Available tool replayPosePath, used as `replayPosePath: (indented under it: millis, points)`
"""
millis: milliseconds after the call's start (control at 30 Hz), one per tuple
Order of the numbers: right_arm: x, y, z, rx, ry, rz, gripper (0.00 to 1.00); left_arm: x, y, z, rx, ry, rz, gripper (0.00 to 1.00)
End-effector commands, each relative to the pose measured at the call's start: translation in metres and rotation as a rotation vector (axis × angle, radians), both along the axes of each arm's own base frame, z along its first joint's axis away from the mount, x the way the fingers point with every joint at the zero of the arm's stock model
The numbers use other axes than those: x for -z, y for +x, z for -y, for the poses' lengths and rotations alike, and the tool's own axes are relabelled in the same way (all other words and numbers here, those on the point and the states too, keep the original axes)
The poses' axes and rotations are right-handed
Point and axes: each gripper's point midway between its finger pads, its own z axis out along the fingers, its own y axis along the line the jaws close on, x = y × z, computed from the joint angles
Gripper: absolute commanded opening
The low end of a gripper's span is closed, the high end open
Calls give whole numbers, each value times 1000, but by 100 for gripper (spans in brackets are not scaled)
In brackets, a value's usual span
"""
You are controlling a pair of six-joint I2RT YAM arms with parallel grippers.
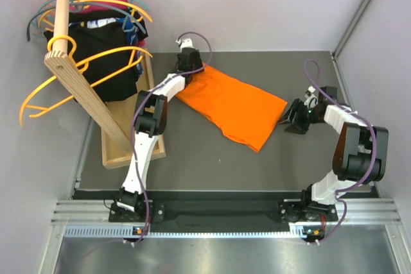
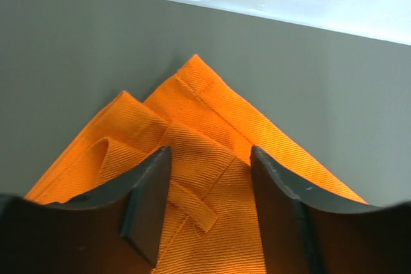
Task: Place the trousers on the hanger
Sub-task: Fold the trousers at the center of the board.
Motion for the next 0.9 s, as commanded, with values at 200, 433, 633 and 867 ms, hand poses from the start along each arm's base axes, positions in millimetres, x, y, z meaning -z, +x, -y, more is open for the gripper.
replayPosePath:
  millis: [200,433,633,867]
  points:
    - [-15,14,6,7,9,88,56,23,-16,1,25,61,-93,32]
    - [-12,11,5,3,16,82,55,-17,4,2,-29,11,1,0]
    - [-10,11,4,5,20,80,56,-85,10,-3,-138,24,154,0]
    - [-10,11,3,10,30,79,56,-93,16,-12,-210,53,213,0]
